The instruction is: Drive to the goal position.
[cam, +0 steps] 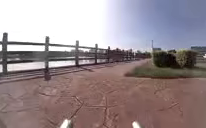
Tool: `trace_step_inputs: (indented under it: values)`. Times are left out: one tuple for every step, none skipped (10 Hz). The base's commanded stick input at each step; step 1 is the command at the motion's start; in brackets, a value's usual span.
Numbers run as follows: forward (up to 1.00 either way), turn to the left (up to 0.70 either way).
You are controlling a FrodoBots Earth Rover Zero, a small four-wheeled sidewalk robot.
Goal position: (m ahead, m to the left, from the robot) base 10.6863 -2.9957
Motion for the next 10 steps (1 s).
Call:
trace_step_inputs:
  values:
    - [0.50, 0.00]
    - [0.50, 0.00]
    - [0.50, 0.04]
    - [0.50, 0.18]
    - [0.50, 0.06]
    - [0.50, 0.00]
    - [0.50, 0.00]
    - [0.50, 0.00]
    - [0.50, 0.00]
    - [0.50, 0.01]
